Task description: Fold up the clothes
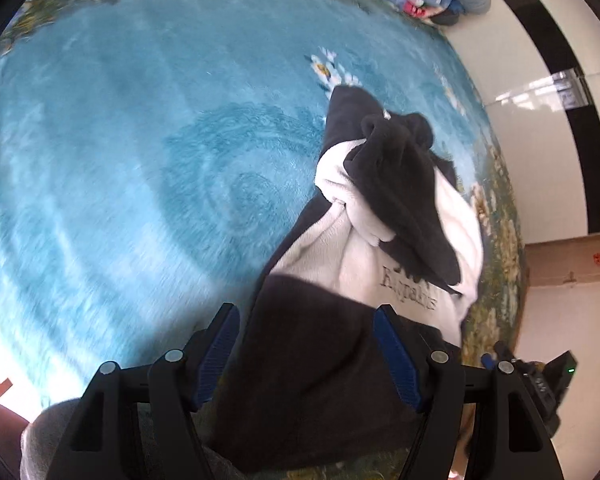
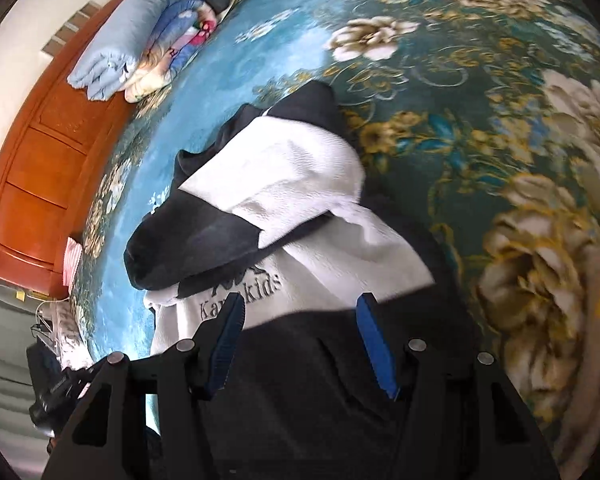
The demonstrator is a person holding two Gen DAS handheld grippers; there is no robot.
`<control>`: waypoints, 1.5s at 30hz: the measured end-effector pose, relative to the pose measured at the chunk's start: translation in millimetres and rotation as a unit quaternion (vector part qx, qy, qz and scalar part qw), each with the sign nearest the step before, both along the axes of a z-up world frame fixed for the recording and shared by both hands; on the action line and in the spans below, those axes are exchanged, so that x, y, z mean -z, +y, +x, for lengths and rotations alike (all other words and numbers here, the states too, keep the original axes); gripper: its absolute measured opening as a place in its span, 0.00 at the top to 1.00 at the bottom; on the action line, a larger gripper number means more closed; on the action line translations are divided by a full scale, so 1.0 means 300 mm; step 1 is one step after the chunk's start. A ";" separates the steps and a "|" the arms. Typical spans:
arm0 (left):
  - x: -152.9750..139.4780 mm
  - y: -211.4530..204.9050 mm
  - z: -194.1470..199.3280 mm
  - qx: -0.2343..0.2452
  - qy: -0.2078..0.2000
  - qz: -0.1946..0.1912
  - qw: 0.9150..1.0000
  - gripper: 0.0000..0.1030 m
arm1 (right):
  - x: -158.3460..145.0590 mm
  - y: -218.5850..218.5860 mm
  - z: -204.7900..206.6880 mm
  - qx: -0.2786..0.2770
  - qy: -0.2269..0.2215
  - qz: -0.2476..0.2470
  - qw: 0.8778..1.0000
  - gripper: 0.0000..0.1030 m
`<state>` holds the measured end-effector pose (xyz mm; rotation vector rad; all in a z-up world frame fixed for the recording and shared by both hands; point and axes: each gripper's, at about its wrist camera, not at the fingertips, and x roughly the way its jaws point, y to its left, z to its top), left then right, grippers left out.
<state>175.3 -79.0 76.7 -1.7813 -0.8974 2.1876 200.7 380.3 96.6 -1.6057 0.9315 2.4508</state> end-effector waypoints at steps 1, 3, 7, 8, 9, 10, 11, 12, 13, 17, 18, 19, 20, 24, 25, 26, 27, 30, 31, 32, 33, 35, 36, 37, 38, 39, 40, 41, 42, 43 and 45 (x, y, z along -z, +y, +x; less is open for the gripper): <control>-0.027 0.001 0.011 0.001 0.009 -0.007 1.000 0.29 | -0.010 0.004 0.017 0.002 0.000 0.001 1.000 0.42; -0.069 0.010 0.032 0.004 0.023 -0.021 0.999 0.29 | -0.025 0.000 0.059 -0.003 0.002 0.003 1.000 0.42; -0.062 0.069 0.055 0.023 0.016 -0.041 0.999 0.29 | -0.025 0.006 0.148 -0.024 -0.006 0.024 0.999 0.42; -0.045 0.085 0.059 0.029 0.008 -0.048 0.998 0.29 | -0.019 0.009 0.173 -0.028 -0.009 0.030 0.999 0.42; -0.025 0.100 0.063 0.035 0.001 -0.057 0.998 0.29 | -0.009 0.005 0.201 -0.037 -0.014 0.031 0.999 0.42; -0.006 0.110 0.067 0.039 -0.007 -0.067 0.997 0.29 | 0.004 -0.002 0.230 -0.047 -0.020 0.031 0.998 0.42; 0.012 0.116 0.072 0.041 -0.015 -0.079 0.996 0.29 | 0.016 -0.027 0.259 -0.071 -0.021 0.036 0.997 0.42; 0.027 0.119 0.073 0.042 -0.023 -0.088 0.995 0.29 | 0.028 -0.059 0.287 -0.099 -0.020 0.043 0.994 0.42; 0.035 0.117 0.071 0.038 -0.030 -0.093 0.995 0.29 | 0.043 -0.100 0.312 -0.130 -0.020 0.051 0.990 0.42; 0.057 0.104 0.072 0.017 -0.045 -0.088 0.995 0.29 | 0.133 -0.312 0.370 -0.251 -0.021 0.067 0.965 0.42; 0.062 0.106 0.074 0.017 -0.046 -0.090 0.995 0.29 | 0.152 -0.358 0.374 -0.274 -0.020 0.071 0.959 0.42; 0.065 0.110 0.076 0.019 -0.048 -0.095 0.994 0.29 | 0.170 -0.404 0.378 -0.297 -0.020 0.074 0.952 0.42; 0.068 0.114 0.077 0.021 -0.048 -0.100 0.994 0.29 | 0.191 -0.443 0.377 -0.316 -0.021 0.081 0.945 0.42; 0.079 0.117 0.083 0.025 -0.046 -0.104 0.993 0.29 | 0.253 -0.505 0.369 -0.357 -0.032 0.127 0.925 0.42; 0.084 0.115 0.086 0.026 -0.049 -0.107 0.993 0.29 | 0.262 -0.507 0.368 -0.359 -0.032 0.136 0.923 0.44; 0.089 0.113 0.089 0.027 -0.051 -0.109 0.992 0.29 | 0.267 -0.507 0.366 -0.361 -0.033 0.146 0.921 0.46; 0.093 0.110 0.091 0.027 -0.053 -0.112 0.992 0.29 | 0.268 -0.511 0.367 -0.367 -0.032 0.154 0.917 0.47; 0.094 0.089 0.101 0.022 -0.055 -0.100 0.993 0.29 | 0.262 -0.541 0.384 -0.396 -0.025 0.201 0.896 0.48; 0.093 0.081 0.104 0.017 -0.053 -0.091 0.994 0.29 | 0.265 -0.553 0.389 -0.402 -0.022 0.231 0.886 0.50; 0.093 0.075 0.106 0.015 -0.053 -0.085 0.995 0.29 | 0.267 -0.559 0.391 -0.403 -0.022 0.243 0.882 0.54; 0.095 0.072 0.108 0.014 -0.055 -0.082 0.995 0.29 | 0.268 -0.562 0.391 -0.403 -0.023 0.245 0.881 0.62; 0.097 0.065 0.111 0.012 -0.056 -0.077 0.995 0.29 | 0.263 -0.563 0.393 -0.403 -0.024 0.247 0.881 0.81; 0.096 0.062 0.112 0.011 -0.056 -0.075 0.996 0.29 | 0.251 -0.560 0.397 -0.403 -0.023 0.245 0.882 0.86; 0.096 0.057 0.114 0.010 -0.056 -0.074 0.996 0.29 | 0.239 -0.553 0.405 -0.406 -0.022 0.242 0.881 0.88; 0.098 0.055 0.115 0.009 -0.057 -0.073 0.996 0.29 | 0.225 -0.546 0.415 -0.410 -0.020 0.237 0.881 0.89; 0.101 0.055 0.116 0.010 -0.059 -0.072 0.996 0.29 | 0.212 -0.538 0.425 -0.414 -0.019 0.233 0.880 0.93; 0.104 0.054 0.116 0.011 -0.061 -0.071 0.996 0.29 | 0.209 -0.530 0.438 -0.418 -0.023 0.228 0.879 0.98; 0.107 0.059 0.116 0.014 -0.062 -0.072 0.995 0.29 | 0.212 -0.521 0.452 -0.422 -0.030 0.222 0.879 1.00; 0.108 0.068 0.116 0.020 -0.063 -0.073 0.995 0.29 | 0.222 -0.514 0.465 -0.424 -0.037 0.217 0.878 1.00; 0.110 0.076 0.115 0.026 -0.064 -0.075 0.995 0.29 | 0.240 -0.510 0.478 -0.426 -0.045 0.215 0.878 1.00; 0.111 0.092 0.117 0.038 -0.063 -0.084 0.994 0.29 | 0.271 -0.493 0.497 -0.417 -0.056 0.209 0.883 1.00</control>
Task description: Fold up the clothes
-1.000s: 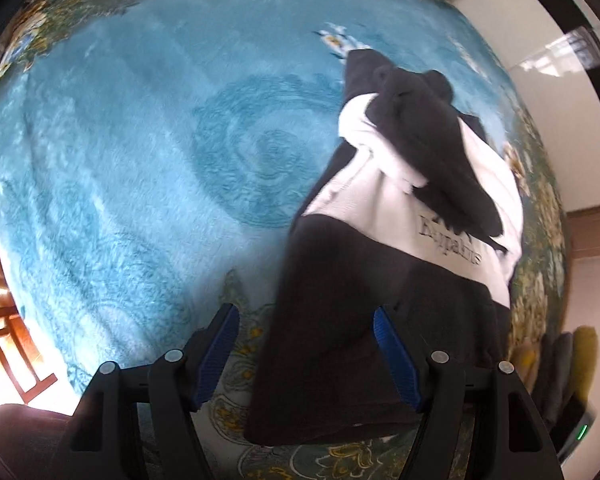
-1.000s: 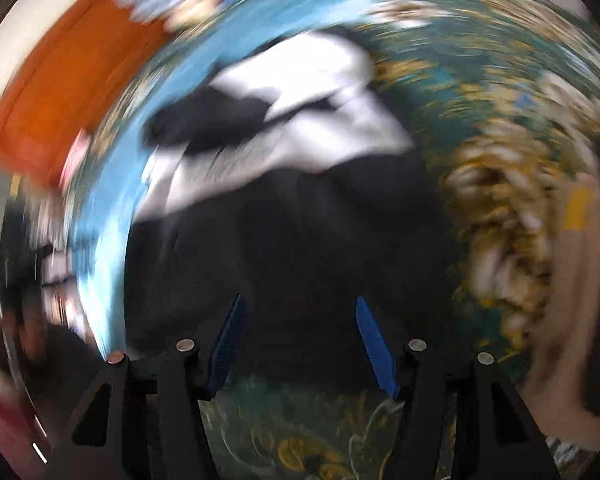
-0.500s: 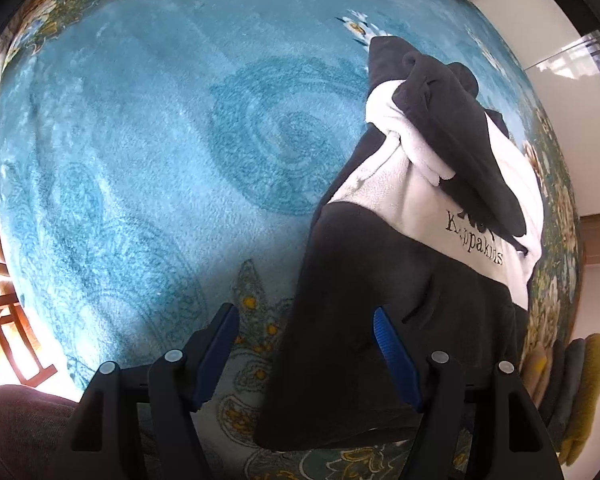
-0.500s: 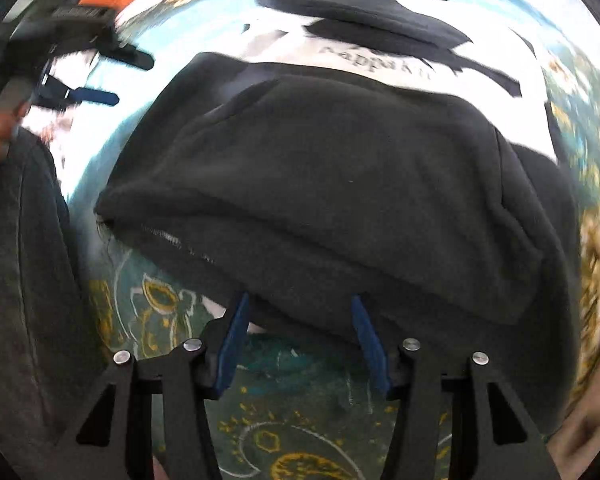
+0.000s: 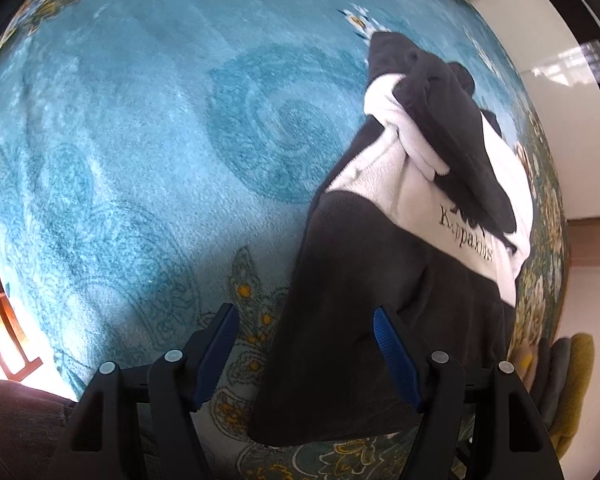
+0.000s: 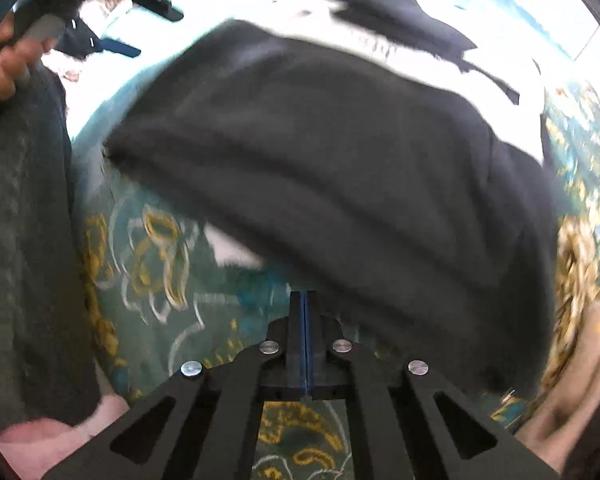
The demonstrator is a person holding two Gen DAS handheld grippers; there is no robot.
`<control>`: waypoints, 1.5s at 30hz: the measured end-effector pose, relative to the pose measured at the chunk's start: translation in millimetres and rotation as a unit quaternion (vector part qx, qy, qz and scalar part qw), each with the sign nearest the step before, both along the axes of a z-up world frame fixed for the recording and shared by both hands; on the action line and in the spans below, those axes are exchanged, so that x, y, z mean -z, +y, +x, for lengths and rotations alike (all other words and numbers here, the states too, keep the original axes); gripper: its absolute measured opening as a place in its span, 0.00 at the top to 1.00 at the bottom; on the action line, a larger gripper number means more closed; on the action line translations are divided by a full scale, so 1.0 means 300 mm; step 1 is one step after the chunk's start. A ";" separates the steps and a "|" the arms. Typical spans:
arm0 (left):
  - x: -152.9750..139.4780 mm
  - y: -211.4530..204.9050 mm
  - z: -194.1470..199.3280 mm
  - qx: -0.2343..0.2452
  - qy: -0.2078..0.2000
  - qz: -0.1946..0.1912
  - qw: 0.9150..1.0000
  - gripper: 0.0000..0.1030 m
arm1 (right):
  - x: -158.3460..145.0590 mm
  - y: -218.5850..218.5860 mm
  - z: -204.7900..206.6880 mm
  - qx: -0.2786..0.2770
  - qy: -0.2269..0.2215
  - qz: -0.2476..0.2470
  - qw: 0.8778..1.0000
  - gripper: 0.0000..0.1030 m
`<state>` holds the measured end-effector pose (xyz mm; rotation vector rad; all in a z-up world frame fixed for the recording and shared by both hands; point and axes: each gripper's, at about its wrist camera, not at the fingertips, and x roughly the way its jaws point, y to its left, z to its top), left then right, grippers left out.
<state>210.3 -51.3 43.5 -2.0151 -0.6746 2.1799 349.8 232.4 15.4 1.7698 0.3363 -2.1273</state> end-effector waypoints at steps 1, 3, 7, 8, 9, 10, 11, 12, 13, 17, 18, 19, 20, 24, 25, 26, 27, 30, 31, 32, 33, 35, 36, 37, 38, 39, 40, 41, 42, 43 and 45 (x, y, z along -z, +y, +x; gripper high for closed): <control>0.000 0.008 0.001 0.007 0.000 -0.005 1.000 0.28 | 0.001 0.013 0.005 0.012 -0.001 -0.008 1.000 1.00; 0.008 0.018 0.001 0.013 -0.003 -0.011 1.000 0.27 | -0.036 0.045 0.009 0.032 0.016 -0.031 0.999 1.00; 0.051 0.037 0.004 0.019 -0.036 -0.014 0.999 0.26 | -0.147 0.191 -0.025 0.108 0.074 -0.063 0.989 1.00; 0.062 0.044 0.005 0.022 -0.043 -0.017 0.999 0.26 | -0.170 0.241 -0.041 0.138 0.086 -0.066 0.984 1.00; 0.067 0.052 0.006 0.026 -0.046 -0.023 0.998 0.26 | -0.189 0.293 -0.057 0.171 0.098 -0.067 0.978 0.95; 0.071 0.060 0.005 0.031 -0.049 -0.033 0.998 0.26 | -0.203 0.329 -0.077 0.206 0.105 -0.067 0.971 0.87; 0.077 0.068 0.004 0.036 -0.053 -0.044 0.997 0.26 | -0.205 0.370 -0.092 0.239 0.107 -0.069 0.962 0.81; 0.085 0.073 0.003 0.039 -0.059 -0.053 0.996 0.26 | -0.198 0.411 -0.104 0.266 0.104 -0.075 0.955 0.68; 0.099 0.078 0.003 0.042 -0.070 -0.063 0.995 0.26 | -0.190 0.448 -0.117 0.289 0.099 -0.083 0.949 0.60; 0.144 0.087 0.004 0.049 -0.105 -0.080 0.990 0.28 | -0.129 0.548 -0.182 0.337 0.062 -0.079 0.936 0.60; 0.148 0.088 0.004 0.051 -0.108 -0.081 0.990 0.28 | -0.101 0.563 -0.190 0.349 0.051 -0.091 0.931 0.60; 0.153 0.089 0.005 0.053 -0.111 -0.081 0.989 0.28 | -0.078 0.583 -0.176 0.361 0.041 -0.100 0.926 0.60; 0.159 0.092 0.005 0.055 -0.115 -0.080 0.989 0.28 | -0.048 0.603 -0.169 0.373 0.027 -0.106 0.921 0.60; 0.180 0.108 0.011 0.066 -0.129 -0.079 0.986 0.28 | 0.018 0.626 -0.160 0.387 -0.021 -0.120 0.914 0.60; 0.184 0.112 0.013 0.070 -0.133 -0.079 0.985 0.28 | 0.023 0.626 -0.155 0.385 -0.025 -0.124 0.914 0.60; 0.189 0.116 0.015 0.074 -0.137 -0.079 0.985 0.28 | 0.022 0.624 -0.150 0.380 -0.026 -0.127 0.916 0.60; 0.193 0.120 0.017 0.078 -0.141 -0.079 0.984 0.28 | 0.020 0.622 -0.146 0.377 -0.029 -0.130 0.917 0.60; 0.202 0.129 0.023 0.086 -0.151 -0.082 0.981 0.34 | 0.014 0.617 -0.136 0.369 -0.042 -0.139 0.918 0.60; 0.202 0.132 0.027 0.088 -0.153 -0.083 0.981 0.37 | 0.012 0.615 -0.133 0.367 -0.046 -0.142 0.918 0.60; 0.201 0.136 0.031 0.090 -0.155 -0.084 0.980 0.39 | 0.011 0.613 -0.129 0.365 -0.049 -0.145 0.918 0.60; 0.201 0.140 0.036 0.092 -0.158 -0.083 0.980 0.43 | 0.010 0.611 -0.125 0.365 -0.053 -0.148 0.918 0.60; 0.200 0.150 0.051 0.094 -0.165 -0.077 0.979 0.50 | 0.004 0.612 -0.117 0.368 -0.059 -0.155 0.915 0.60; 0.201 0.156 0.059 0.095 -0.170 -0.070 0.978 0.58 | 0.000 0.610 -0.113 0.368 -0.061 -0.156 0.915 0.61; 0.202 0.163 0.069 0.096 -0.174 -0.062 0.978 0.67 | -0.005 0.608 -0.111 0.366 -0.063 -0.157 0.915 0.62; 0.202 0.170 0.076 0.098 -0.175 -0.060 0.978 0.69 | -0.011 0.601 -0.108 0.362 -0.065 -0.153 0.917 0.62; 0.199 0.177 0.082 0.101 -0.173 -0.063 0.978 0.73 | -0.016 0.595 -0.107 0.357 -0.068 -0.147 0.920 0.66; 0.195 0.179 0.086 0.100 -0.171 -0.064 0.978 0.80 | -0.019 0.586 -0.107 0.352 -0.068 -0.139 0.923 0.74; 0.188 0.178 0.090 0.096 -0.167 -0.063 0.979 0.84 | -0.024 0.578 -0.109 0.350 -0.068 -0.132 0.925 0.79; 0.182 0.177 0.093 0.093 -0.164 -0.063 0.980 0.88 | -0.037 0.576 -0.110 0.350 -0.065 -0.135 0.925 0.88; 0.173 0.173 0.096 0.088 -0.159 -0.060 0.982 0.90 | -0.053 0.576 -0.109 0.351 -0.060 -0.142 0.924 0.89; 0.144 0.156 0.101 0.071 -0.144 -0.040 0.986 0.91 | -0.085 0.576 -0.108 0.354 -0.050 -0.156 0.921 0.90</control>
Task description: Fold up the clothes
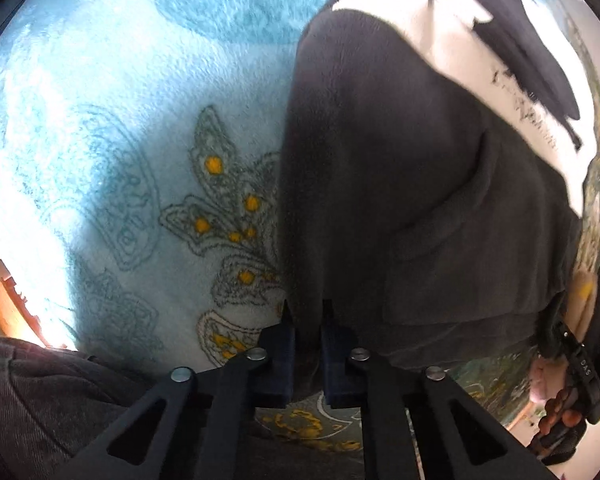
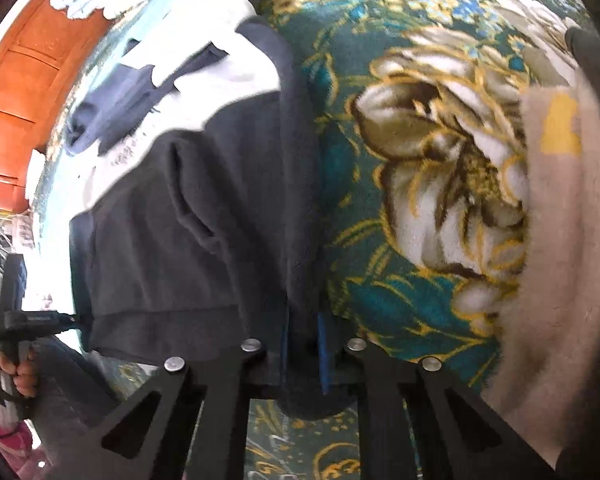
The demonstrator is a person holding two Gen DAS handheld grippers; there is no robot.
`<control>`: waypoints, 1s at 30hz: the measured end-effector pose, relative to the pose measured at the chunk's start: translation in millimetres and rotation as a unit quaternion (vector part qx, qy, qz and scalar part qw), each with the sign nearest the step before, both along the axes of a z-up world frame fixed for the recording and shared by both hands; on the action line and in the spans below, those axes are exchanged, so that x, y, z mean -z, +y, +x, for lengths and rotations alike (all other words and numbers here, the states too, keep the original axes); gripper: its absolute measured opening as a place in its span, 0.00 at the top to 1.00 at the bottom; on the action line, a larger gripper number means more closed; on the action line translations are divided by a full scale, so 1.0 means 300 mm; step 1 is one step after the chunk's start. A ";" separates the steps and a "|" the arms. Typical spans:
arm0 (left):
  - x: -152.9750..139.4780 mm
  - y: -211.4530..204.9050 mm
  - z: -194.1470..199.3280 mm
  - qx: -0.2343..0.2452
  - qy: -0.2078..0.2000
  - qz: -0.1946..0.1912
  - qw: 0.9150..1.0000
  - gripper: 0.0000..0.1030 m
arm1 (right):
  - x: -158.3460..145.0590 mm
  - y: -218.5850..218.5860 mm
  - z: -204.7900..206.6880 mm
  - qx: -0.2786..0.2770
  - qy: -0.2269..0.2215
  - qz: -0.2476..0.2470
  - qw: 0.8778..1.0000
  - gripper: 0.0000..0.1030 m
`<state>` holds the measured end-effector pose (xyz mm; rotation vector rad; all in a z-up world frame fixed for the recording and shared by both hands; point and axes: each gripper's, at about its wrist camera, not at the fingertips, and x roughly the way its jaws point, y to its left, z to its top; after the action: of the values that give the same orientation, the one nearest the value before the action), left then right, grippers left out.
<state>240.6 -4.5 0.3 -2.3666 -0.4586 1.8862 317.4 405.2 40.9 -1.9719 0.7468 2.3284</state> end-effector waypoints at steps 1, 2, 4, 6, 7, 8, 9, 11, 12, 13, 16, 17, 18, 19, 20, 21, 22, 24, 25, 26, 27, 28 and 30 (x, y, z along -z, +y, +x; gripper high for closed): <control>-0.021 -0.018 0.000 -0.020 0.010 0.020 1.000 0.92 | -0.029 0.012 0.003 0.010 0.016 -0.016 1.000 0.91; -0.049 -0.037 -0.002 -0.037 0.021 0.041 0.998 0.92 | -0.064 0.029 0.008 0.023 0.036 -0.037 0.998 0.91; -0.118 -0.071 -0.013 -0.060 0.050 0.078 0.994 0.93 | -0.143 0.061 0.016 0.046 0.076 -0.078 0.993 0.92; -0.202 -0.091 -0.033 -0.064 0.083 0.102 0.989 0.93 | -0.234 0.082 0.013 0.062 0.112 -0.115 0.985 0.92; -0.245 -0.101 -0.043 -0.066 0.099 0.114 0.986 0.93 | -0.270 0.089 0.013 0.069 0.125 -0.126 0.982 0.92; -0.288 -0.110 -0.053 -0.068 0.114 0.123 0.983 0.93 | -0.297 0.090 0.003 0.075 0.137 -0.135 0.978 0.92; -0.333 -0.118 -0.062 -0.068 0.129 0.130 0.981 0.93 | -0.322 0.086 -0.012 0.081 0.148 -0.144 0.975 0.92; -0.404 -0.146 -0.091 -0.074 0.150 0.150 0.974 0.93 | -0.361 0.097 -0.057 0.090 0.163 -0.155 0.970 0.92; -0.428 -0.171 -0.107 -0.076 0.159 0.159 0.971 0.93 | -0.379 0.105 -0.081 0.094 0.170 -0.159 0.968 0.92; -0.447 -0.188 -0.119 -0.079 0.166 0.165 0.969 0.93 | -0.403 0.103 -0.090 0.093 0.175 -0.158 0.967 0.92; -0.490 -0.222 -0.134 -0.086 0.178 0.179 0.964 0.93 | -0.449 0.088 -0.096 0.088 0.181 -0.155 0.967 0.92; -0.490 -0.225 -0.133 -0.087 0.175 0.182 0.964 0.93 | -0.452 0.086 -0.100 0.089 0.181 -0.157 0.967 0.92; -0.489 -0.219 -0.135 -0.086 0.172 0.183 0.964 0.93 | -0.454 0.085 -0.106 0.090 0.181 -0.159 0.966 0.92; -0.487 -0.215 -0.134 -0.084 0.170 0.184 0.964 0.93 | -0.460 0.087 -0.106 0.092 0.182 -0.160 0.966 0.92; -0.481 -0.217 -0.126 -0.083 0.170 0.184 0.964 0.93 | -0.468 0.089 -0.103 0.093 0.183 -0.160 0.965 0.92; -0.482 -0.221 -0.111 -0.083 0.172 0.184 0.964 0.93 | -0.470 0.088 -0.098 0.093 0.183 -0.159 0.966 0.92; -0.484 -0.228 -0.093 -0.082 0.173 0.184 0.964 0.93 | -0.469 0.085 -0.091 0.094 0.183 -0.157 0.966 0.92; -0.501 -0.243 -0.053 -0.078 0.179 0.181 0.964 0.93 | -0.473 0.081 -0.067 0.092 0.183 -0.154 0.967 0.93; -0.510 -0.251 -0.033 -0.076 0.183 0.182 0.963 0.93 | -0.481 0.078 -0.045 0.090 0.183 -0.154 0.967 0.93; -0.518 -0.259 -0.015 -0.072 0.186 0.184 0.963 0.93 | -0.489 0.075 -0.024 0.088 0.183 -0.154 0.967 0.93; -0.527 -0.268 0.004 -0.068 0.189 0.186 0.962 0.93 | -0.496 0.073 -0.002 0.086 0.184 -0.154 0.967 0.93; -0.535 -0.276 0.022 -0.064 0.192 0.188 0.961 0.93 | -0.504 0.070 0.019 0.084 0.184 -0.154 0.967 0.93; -0.551 -0.294 0.049 -0.058 0.196 0.193 0.960 0.93 | -0.519 0.067 0.050 0.081 0.185 -0.156 0.967 0.93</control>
<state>255.2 -92.7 165.6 -1.7067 -0.8450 2.0216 332.4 425.2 196.6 -1.4948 1.3139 2.6376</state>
